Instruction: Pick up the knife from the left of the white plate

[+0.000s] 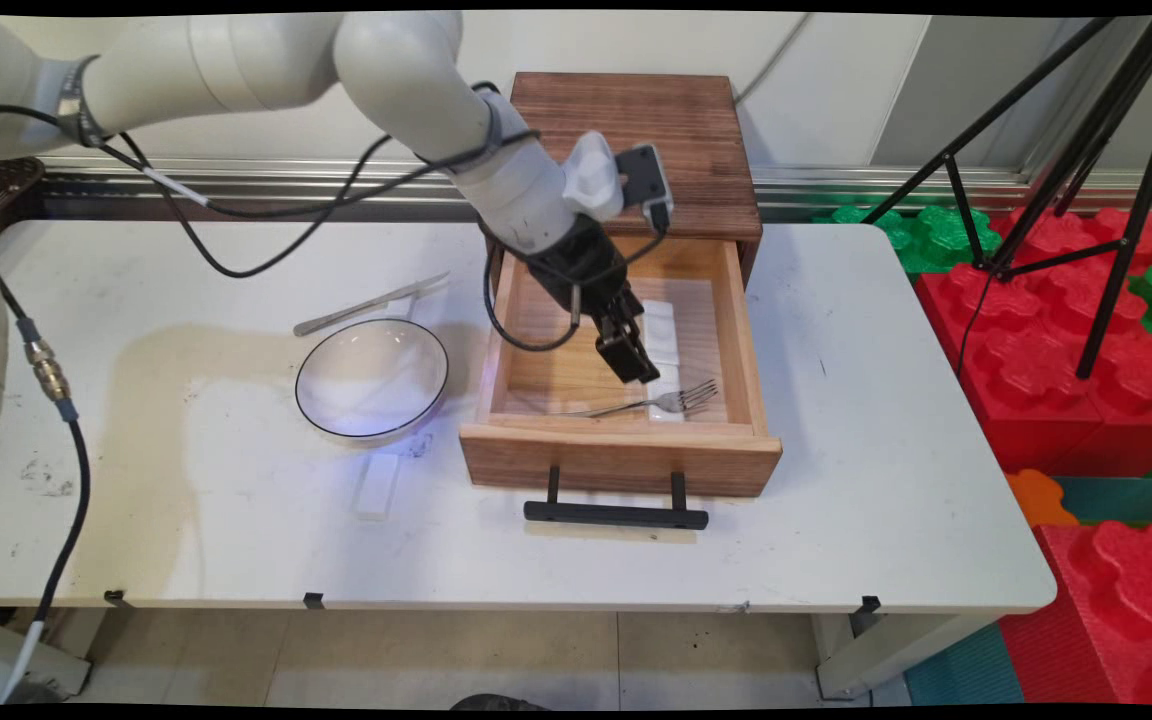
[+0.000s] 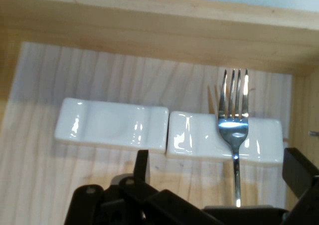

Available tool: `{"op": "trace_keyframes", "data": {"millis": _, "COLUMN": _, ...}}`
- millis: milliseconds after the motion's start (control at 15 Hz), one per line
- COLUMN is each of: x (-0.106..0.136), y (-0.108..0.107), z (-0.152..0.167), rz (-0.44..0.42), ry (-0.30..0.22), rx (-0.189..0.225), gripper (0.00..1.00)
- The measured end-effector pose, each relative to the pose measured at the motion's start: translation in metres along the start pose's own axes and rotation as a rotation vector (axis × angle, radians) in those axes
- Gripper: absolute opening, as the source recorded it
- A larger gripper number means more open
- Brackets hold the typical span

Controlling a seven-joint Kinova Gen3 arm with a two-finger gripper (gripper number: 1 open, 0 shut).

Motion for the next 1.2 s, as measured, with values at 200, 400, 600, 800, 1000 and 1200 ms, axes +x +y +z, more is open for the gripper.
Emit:
{"op": "trace_keyframes", "data": {"millis": 200, "x": 0.000, "y": -0.001, "z": -0.021, "rz": -0.007, "ry": 0.023, "rx": 0.018, "gripper": 1.00}}
{"op": "trace_keyframes", "data": {"millis": 400, "x": -0.007, "y": -0.003, "z": -0.052, "rz": -0.019, "ry": 0.051, "rx": 0.047, "gripper": 1.00}}
{"op": "trace_keyframes", "data": {"millis": 600, "x": -0.024, "y": -0.005, "z": -0.084, "rz": -0.024, "ry": 0.071, "rx": 0.078, "gripper": 1.00}}
{"op": "trace_keyframes", "data": {"millis": 800, "x": -0.052, "y": -0.009, "z": -0.120, "rz": -0.041, "ry": 0.085, "rx": 0.114, "gripper": 1.00}}
{"op": "trace_keyframes", "data": {"millis": 1000, "x": -0.078, "y": -0.013, "z": -0.149, "rz": -0.064, "ry": 0.081, "rx": 0.147, "gripper": 1.00}}
{"op": "trace_keyframes", "data": {"millis": 1200, "x": -0.106, "y": -0.016, "z": -0.174, "rz": -0.092, "ry": 0.071, "rx": 0.180, "gripper": 1.00}}
